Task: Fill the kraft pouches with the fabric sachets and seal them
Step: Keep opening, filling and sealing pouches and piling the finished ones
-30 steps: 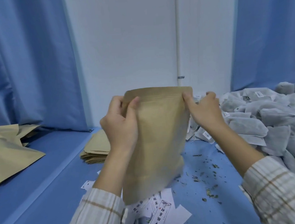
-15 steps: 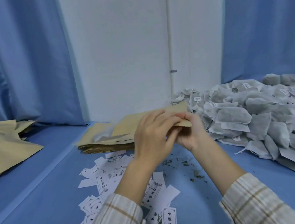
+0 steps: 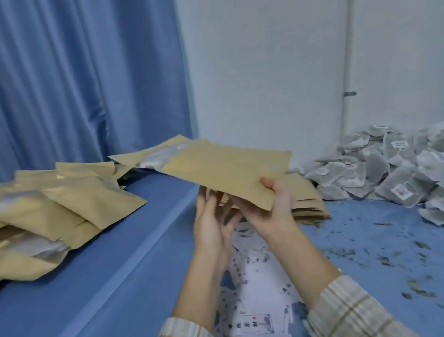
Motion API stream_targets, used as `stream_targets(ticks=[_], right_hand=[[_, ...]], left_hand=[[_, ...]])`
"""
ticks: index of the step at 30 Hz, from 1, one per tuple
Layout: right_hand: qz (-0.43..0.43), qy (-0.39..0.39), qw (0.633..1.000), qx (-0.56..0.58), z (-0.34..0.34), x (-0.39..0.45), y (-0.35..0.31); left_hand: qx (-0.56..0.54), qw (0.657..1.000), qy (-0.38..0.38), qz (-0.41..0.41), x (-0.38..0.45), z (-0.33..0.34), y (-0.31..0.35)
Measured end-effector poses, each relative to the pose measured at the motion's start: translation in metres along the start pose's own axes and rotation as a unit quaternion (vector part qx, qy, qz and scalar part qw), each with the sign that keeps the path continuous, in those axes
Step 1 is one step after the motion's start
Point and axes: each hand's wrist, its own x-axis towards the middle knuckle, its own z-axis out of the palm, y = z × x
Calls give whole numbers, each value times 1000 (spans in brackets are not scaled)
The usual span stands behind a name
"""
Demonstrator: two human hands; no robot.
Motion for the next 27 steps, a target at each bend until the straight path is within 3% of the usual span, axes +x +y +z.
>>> stream_targets(ticks=[1,3,6,8,12,15,17,18,19,20,22,23,24,25,27], right_hand=[[32,-10,999,-29,23,27,23],[97,-4,975,-202,72,78,74],[146,18,863,-484,76,119,135],[160,69,817,-549,66,135,163],[177,86,834,-516,25,162,163],[157,110,877,-440,2,174,145],[122,104,899,-408,-10,175,132],[78,90,886,-448,-17,176,123],[9,70,841,-537,-26,177,113],[-75,45,749,-656,-37,179,101],[-190,6,481,-856,-61,182,73],[-191,-1,377,-907,-74,183,62],[-155,1,308,-939,-88,184,51],[-102,4,280,-955,-100,184,42],[-7,9,276,-961,-125,181,27]], left_hand=[[-14,1000,23,0,11,-12,10],[-36,997,69,-17,35,-40,32],[-58,989,122,-55,60,-85,51],[-55,985,148,-68,70,-109,48],[-63,977,178,-99,85,-117,16],[-37,975,178,-129,97,-108,-7],[-20,974,166,-151,107,-104,-22],[-5,974,161,-157,112,-103,-28],[13,974,160,-162,115,-100,-33],[33,973,161,-164,118,-98,-38],[54,971,165,-166,120,-92,-46],[55,970,166,-170,121,-90,-49],[54,968,170,-177,122,-88,-53],[54,965,175,-187,122,-87,-57],[61,960,184,-203,122,-86,-64]])
